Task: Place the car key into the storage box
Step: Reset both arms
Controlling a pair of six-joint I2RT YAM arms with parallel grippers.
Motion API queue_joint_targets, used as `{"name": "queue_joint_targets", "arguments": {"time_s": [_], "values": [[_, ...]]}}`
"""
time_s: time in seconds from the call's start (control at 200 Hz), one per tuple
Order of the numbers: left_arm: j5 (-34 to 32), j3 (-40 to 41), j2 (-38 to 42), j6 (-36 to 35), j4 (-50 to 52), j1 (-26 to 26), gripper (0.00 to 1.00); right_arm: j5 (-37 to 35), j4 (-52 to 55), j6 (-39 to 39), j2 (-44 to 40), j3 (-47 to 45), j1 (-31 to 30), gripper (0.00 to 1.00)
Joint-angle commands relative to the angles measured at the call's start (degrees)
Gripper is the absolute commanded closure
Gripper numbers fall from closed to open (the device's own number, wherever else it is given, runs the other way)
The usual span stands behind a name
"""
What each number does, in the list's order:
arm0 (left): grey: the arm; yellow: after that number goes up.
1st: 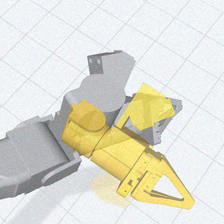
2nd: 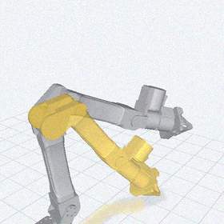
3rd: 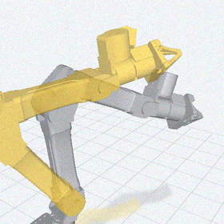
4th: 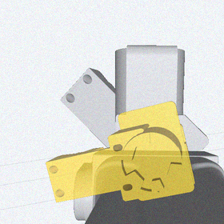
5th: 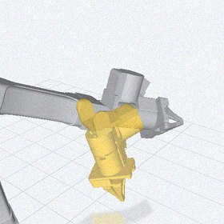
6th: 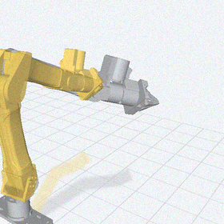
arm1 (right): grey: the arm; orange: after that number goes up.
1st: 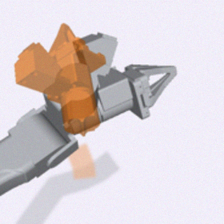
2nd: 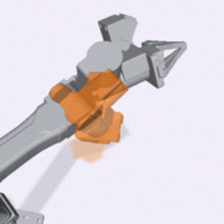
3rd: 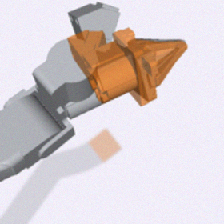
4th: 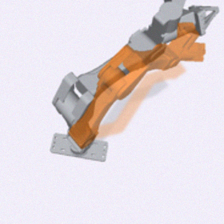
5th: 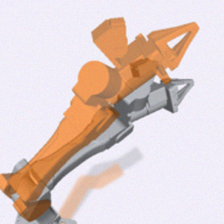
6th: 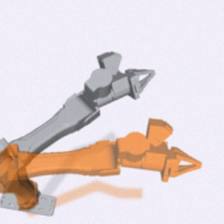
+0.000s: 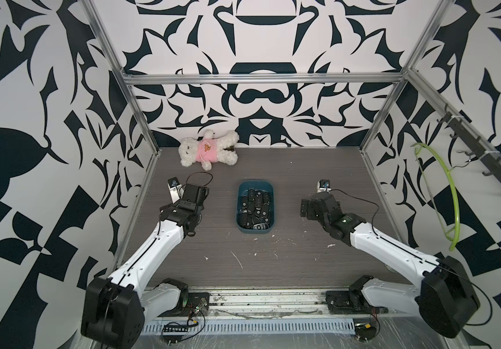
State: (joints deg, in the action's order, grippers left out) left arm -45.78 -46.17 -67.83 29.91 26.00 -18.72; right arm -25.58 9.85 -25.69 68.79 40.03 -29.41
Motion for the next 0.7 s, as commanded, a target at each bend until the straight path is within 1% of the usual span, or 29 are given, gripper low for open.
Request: {"name": "queue_joint_targets", "arguments": {"time_s": [0.0,0.04,0.07,0.14,0.23,0.29,0.31,0.35,0.43,0.475,0.515,0.56,0.6,0.615,0.65,0.695], "values": [[-1.6,1.2,-3.5,-9.7,-8.9,2.7,0.01,-7.6,-2.2,2.5,0.0,1.5,2.4,0.0],[-0.2,1.1,-4.7,-10.5,-10.1,4.2,0.01,-8.9,-3.2,4.4,0.4,1.2,3.8,0.0],[1.6,1.3,-7.4,-11.7,-11.7,5.4,0.01,-9.4,-3.7,5.7,0.8,1.1,4.9,0.0],[5.9,3.0,-10.1,-14.1,-17.7,8.0,0.01,-12.4,-5.0,7.6,2.1,0.7,7.4,0.0],[7.6,4.1,-13.8,-14.4,-23.2,9.8,0.01,-17.0,-9.7,9.2,3.8,-1.5,10.3,0.0],[8.0,5.1,-15.6,-16.0,-28.2,10.0,0.01,-17.3,-15.2,11.3,5.3,-3.6,12.1,0.0],[8.3,5.7,-16.0,-16.9,-30.3,10.0,0.01,-17.1,-17.4,12.2,5.8,-4.0,12.8,0.0],[8.9,7.3,-16.5,-18.9,-35.3,10.0,0.01,-15.8,-17.2,11.7,6.4,-3.3,14.2,0.0],[10.5,10.9,-17.2,-22.6,-45.1,10.6,0.01,-15.3,-26.3,15.5,8.1,-5.8,15.4,0.0],[12.4,12.8,-17.2,-23.0,-49.6,11.5,0.01,-14.7,-31.4,18.6,10.1,-7.1,15.9,0.0],[14.7,14.4,-17.2,-22.4,-53.4,12.5,0.01,-15.5,-33.1,20.5,12.4,-6.9,16.4,0.0],[17.2,15.0,-16.9,-22.3,-55.1,13.5,0.01,-15.9,-37.5,22.1,14.4,-7.9,16.8,0.0],[18.0,16.2,-17.2,-22.0,-58.8,14.4,0.01,-12.8,-41.9,23.3,15.7,-9.6,17.8,0.0],[19.3,16.8,-17.4,-21.9,-60.2,15.0,0.01,-11.2,-43.1,23.3,16.2,-10.2,18.3,0.0],[22.3,17.2,-18.0,-21.2,-60.8,16.1,0.01,-7.2,-44.3,22.8,17.3,-10.9,19.8,0.0],[23.0,17.7,-18.6,-21.6,-62.7,16.5,0.01,-4.6,-46.5,22.0,19.0,-11.6,21.3,0.0]]}}
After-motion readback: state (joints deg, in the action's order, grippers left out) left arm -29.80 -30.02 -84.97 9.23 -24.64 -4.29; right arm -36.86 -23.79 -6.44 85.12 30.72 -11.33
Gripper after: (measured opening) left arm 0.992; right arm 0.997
